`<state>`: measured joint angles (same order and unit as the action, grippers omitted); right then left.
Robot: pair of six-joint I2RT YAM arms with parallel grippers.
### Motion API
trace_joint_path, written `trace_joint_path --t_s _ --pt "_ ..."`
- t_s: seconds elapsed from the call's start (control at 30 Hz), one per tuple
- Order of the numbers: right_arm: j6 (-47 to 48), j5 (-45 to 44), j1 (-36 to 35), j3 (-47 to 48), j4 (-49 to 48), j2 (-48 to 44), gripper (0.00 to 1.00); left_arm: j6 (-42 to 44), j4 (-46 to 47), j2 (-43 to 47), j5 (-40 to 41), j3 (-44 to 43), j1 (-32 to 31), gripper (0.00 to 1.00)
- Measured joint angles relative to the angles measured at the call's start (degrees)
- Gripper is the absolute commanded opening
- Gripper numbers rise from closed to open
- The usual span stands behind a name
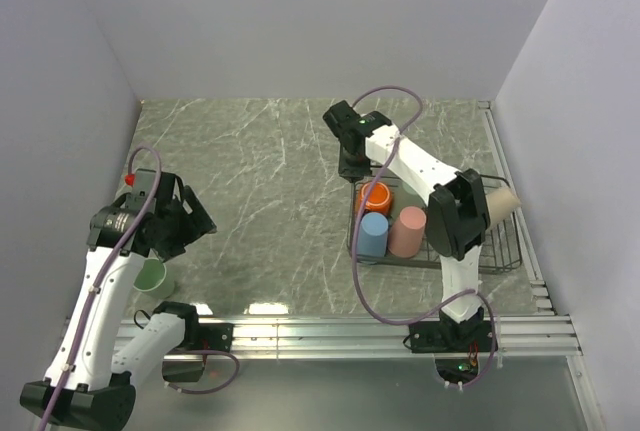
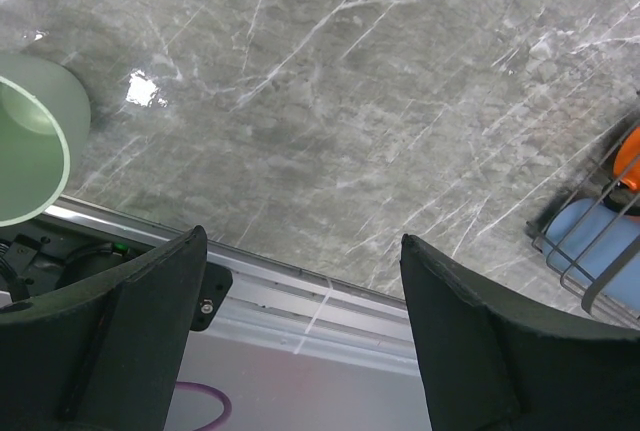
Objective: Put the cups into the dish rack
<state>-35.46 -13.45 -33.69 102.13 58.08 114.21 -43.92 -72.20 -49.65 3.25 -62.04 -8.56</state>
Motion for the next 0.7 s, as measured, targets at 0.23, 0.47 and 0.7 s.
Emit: trace_joint_path --t_s 0.23,0.47,0.7 --pt "-0.7 0.9 -5.6 12.2 3.9 7.8 0.00 0.3 0.0 0.2 0.1 0.0 -0.7 0.84" --pt "-3.6 4.5 -10.8 29.5 6.3 18.4 0.00 0.3 0.0 -0.2 0.2 0.0 -2.2 0.84" --pt "-6.9 6.2 -11.1 24.0 2.2 15.3 0.71 0.3 -0.3 -0.9 1.9 0.0 -3.6 0.86"
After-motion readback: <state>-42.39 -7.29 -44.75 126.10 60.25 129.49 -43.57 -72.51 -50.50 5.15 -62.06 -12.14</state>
